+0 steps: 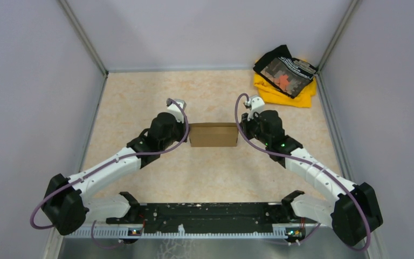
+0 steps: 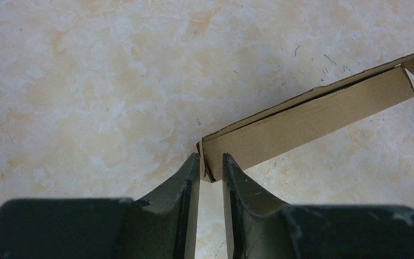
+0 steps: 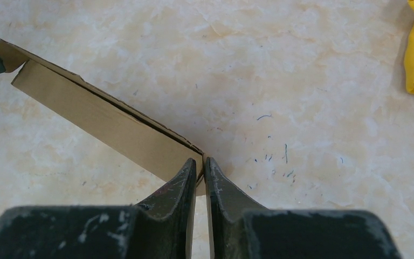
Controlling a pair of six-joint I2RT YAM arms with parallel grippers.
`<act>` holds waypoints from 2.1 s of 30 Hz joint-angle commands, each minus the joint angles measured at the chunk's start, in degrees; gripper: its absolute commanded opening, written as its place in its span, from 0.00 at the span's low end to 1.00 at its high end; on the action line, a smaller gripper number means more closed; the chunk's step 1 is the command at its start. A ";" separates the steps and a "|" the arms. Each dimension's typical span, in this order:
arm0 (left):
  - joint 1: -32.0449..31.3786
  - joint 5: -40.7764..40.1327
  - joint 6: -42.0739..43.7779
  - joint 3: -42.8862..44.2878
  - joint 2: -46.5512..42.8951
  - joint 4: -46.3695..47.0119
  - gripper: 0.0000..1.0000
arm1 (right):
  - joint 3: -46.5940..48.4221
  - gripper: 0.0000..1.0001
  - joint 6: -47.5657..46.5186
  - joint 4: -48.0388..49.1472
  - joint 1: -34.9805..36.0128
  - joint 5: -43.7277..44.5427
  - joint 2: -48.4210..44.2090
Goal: Fold the paper box
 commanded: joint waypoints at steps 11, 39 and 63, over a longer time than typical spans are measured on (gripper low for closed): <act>-0.45 -1.31 1.02 1.98 -0.21 1.09 0.29 | 2.46 0.11 0.00 2.10 0.37 -1.13 0.00; -0.72 -2.21 1.37 2.37 0.37 1.11 0.16 | 2.61 0.04 0.16 2.12 0.37 -1.88 0.43; -1.11 -2.49 1.28 3.02 0.75 -0.19 0.12 | 4.38 0.00 -0.27 0.27 2.35 0.45 1.93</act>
